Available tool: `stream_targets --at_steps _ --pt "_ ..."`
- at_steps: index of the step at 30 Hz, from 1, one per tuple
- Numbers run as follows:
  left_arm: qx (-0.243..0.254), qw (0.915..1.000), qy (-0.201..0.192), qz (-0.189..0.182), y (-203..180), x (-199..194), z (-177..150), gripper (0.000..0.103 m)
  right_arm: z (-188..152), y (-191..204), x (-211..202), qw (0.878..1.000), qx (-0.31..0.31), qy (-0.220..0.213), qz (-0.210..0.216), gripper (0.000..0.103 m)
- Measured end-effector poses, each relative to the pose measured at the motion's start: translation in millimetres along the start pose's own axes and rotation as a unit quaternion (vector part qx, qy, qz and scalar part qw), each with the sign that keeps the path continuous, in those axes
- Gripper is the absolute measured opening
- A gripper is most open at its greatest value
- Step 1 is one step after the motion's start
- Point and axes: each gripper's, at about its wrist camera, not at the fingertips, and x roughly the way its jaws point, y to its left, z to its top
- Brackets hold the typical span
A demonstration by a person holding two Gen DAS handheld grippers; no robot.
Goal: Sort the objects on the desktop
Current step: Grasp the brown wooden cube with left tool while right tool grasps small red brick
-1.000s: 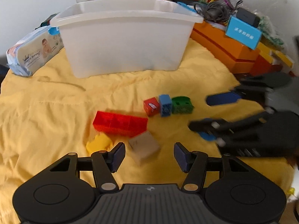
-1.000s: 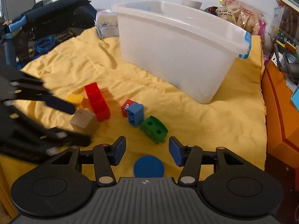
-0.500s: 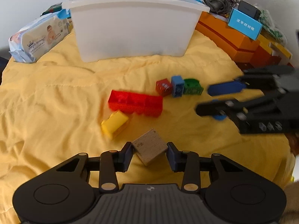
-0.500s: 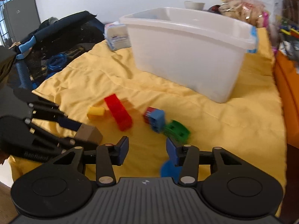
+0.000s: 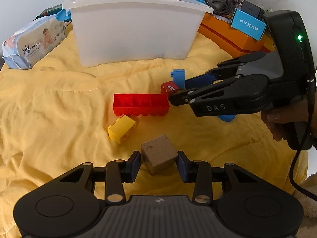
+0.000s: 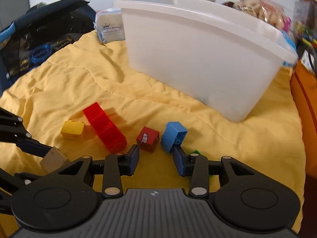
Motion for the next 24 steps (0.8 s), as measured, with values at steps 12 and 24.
stream_targets --at_steps 12,24 --pt "0.007 0.9999 0.0 -0.007 5.1 1.3 -0.9 0.042 0.0 12.9 -12.4 1.0 -0.011 -0.01 -0.013 0.04" --pt "0.009 0.9999 -0.007 0.0 4.0 4.1 -0.7 0.04 5.2 12.9 5.0 1.0 -0.004 0.003 0.011 0.029"
